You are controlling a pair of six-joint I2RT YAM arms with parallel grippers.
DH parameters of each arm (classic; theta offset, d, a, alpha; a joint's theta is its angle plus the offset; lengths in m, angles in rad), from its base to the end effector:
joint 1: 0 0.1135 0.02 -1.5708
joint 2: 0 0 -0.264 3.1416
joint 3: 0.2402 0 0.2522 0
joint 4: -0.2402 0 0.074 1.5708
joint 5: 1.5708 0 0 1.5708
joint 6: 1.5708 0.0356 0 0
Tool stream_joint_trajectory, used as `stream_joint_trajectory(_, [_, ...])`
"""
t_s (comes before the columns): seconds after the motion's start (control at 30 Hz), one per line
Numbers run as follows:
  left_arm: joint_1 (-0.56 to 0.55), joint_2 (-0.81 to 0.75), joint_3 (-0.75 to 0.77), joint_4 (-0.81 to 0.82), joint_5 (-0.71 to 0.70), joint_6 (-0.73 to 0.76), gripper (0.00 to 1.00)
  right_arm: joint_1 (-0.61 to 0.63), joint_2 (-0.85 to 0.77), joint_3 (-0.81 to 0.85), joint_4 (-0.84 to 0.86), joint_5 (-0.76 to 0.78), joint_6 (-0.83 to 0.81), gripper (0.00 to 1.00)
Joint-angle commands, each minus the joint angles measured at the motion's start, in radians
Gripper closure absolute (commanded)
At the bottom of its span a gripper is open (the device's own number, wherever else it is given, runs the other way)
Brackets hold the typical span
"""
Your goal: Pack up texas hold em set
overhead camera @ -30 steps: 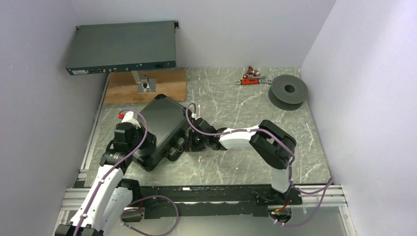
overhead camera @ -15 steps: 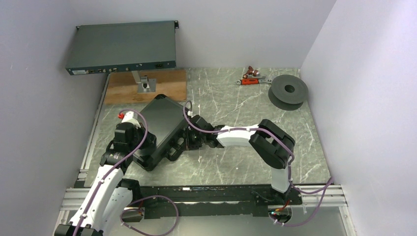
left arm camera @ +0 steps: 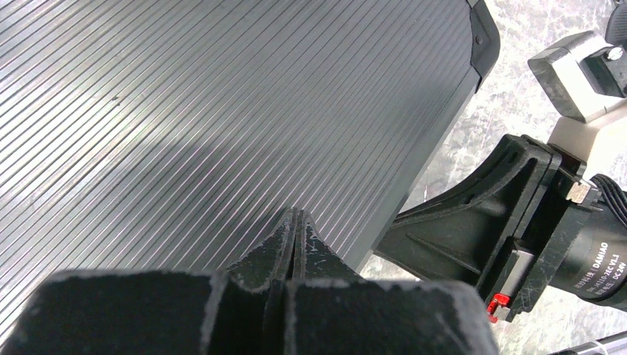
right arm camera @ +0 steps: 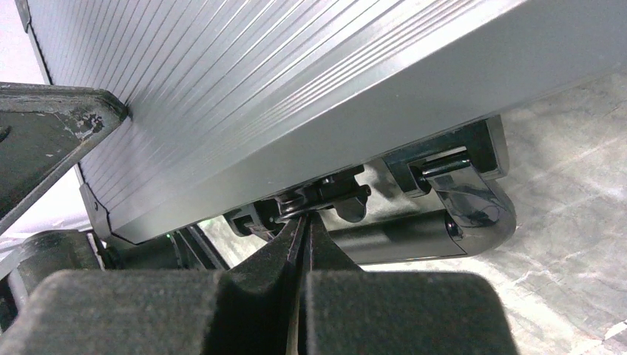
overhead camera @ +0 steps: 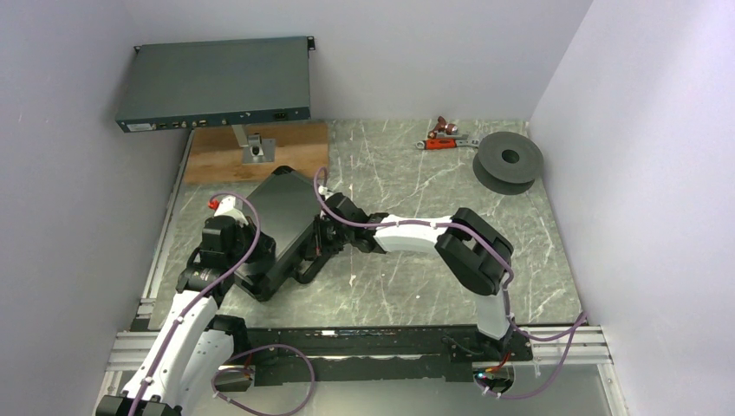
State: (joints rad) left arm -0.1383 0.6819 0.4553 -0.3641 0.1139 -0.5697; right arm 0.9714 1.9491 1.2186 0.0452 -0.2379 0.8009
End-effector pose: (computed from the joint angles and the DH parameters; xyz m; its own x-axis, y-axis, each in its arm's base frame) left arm 0.1560 -0.0258 0.2224 -0.5888 -0.4591 -0.6652 -0.1035 0.8591 -0.5013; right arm 0.2323 0.3549 0.1713 -0.8986 -0.0783 -0.4318 -0.3738 0.6520 0.6597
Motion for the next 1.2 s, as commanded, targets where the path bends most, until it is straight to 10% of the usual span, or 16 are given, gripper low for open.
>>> stream_joint_trajectory(0.0, [-0.005,-0.005,-0.024,-0.069,-0.015,-0.004,1.00,0.004,0.021,0.029,0.113,-0.004,0.018,1.00])
stream_joint_trajectory(0.63, [-0.011,-0.010,-0.024,-0.072,-0.018,-0.009,1.00,0.004,0.088,0.289,0.012,0.022,-0.022,1.00])
stream_joint_trajectory(1.17, [-0.012,-0.010,-0.015,-0.081,-0.025,-0.010,1.00,0.003,0.020,0.170,0.031,0.011,-0.057,1.00])
